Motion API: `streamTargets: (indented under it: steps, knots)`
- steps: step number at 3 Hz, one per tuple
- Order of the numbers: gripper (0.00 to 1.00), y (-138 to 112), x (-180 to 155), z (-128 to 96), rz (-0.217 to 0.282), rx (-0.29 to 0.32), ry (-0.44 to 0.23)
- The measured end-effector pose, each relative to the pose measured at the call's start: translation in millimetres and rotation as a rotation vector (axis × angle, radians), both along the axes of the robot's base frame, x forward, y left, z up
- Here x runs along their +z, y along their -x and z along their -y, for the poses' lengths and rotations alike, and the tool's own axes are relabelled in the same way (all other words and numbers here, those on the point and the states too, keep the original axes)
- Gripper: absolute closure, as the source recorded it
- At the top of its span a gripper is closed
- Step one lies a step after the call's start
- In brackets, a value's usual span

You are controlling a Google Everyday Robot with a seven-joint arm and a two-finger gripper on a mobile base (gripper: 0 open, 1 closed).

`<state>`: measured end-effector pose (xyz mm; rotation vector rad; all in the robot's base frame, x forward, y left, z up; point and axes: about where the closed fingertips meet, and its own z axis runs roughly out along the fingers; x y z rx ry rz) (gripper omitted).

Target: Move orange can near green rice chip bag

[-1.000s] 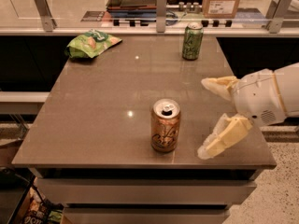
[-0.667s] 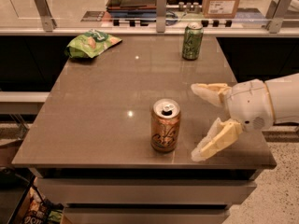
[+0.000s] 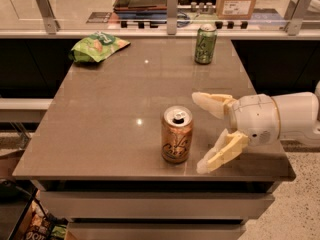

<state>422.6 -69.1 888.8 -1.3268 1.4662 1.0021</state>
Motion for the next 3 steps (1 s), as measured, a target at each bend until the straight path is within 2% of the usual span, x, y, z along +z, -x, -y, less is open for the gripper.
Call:
streamTargets:
  steps: [1,2,3]
  knots:
    - [0.0,3.7,2.5,-7.6,0.026,-0.05,0.026]
    - [0.0,4.2,6.2,-18.9,0.065,-0.098,0.085]
    - [0.0,2.2,8.0,-29.0,0.084,-0.12,0.142]
